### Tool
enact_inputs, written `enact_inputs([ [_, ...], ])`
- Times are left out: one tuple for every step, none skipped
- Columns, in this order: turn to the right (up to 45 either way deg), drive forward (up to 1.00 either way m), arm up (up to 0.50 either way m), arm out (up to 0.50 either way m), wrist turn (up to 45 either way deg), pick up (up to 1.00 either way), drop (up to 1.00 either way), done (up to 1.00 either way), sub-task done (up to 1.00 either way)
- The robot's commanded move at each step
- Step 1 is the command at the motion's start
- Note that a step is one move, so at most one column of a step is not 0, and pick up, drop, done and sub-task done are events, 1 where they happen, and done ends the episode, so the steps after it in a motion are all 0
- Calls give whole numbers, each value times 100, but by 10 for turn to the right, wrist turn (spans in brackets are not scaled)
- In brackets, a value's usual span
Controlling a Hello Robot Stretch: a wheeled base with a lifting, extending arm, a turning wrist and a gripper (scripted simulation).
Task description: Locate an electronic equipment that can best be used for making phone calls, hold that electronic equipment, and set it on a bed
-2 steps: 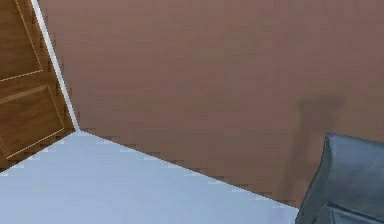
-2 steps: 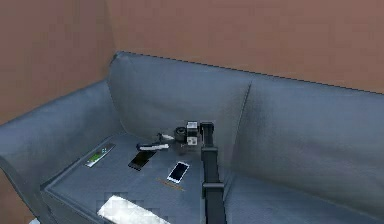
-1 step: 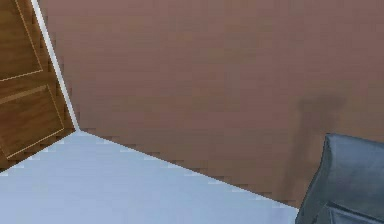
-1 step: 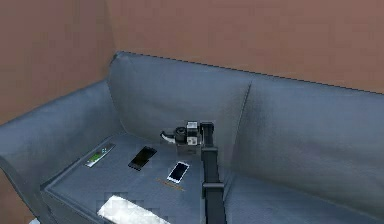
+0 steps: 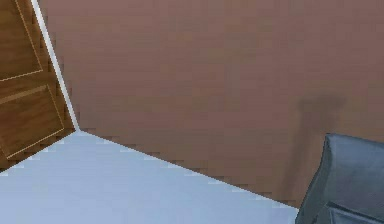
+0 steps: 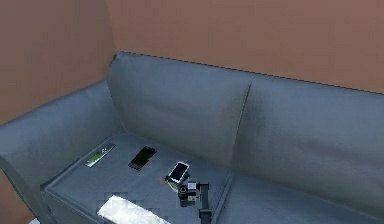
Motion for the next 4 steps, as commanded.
enact_inputs([
  [0, 0, 0, 0, 0, 100, 0, 0, 0],
  [0, 0, 10, 0, 0, 0, 0, 0, 0],
  [0, 0, 46, 0, 0, 0, 0, 0, 0],
  [0, 0, 0, 0, -450, 0, 0, 0, 0],
])
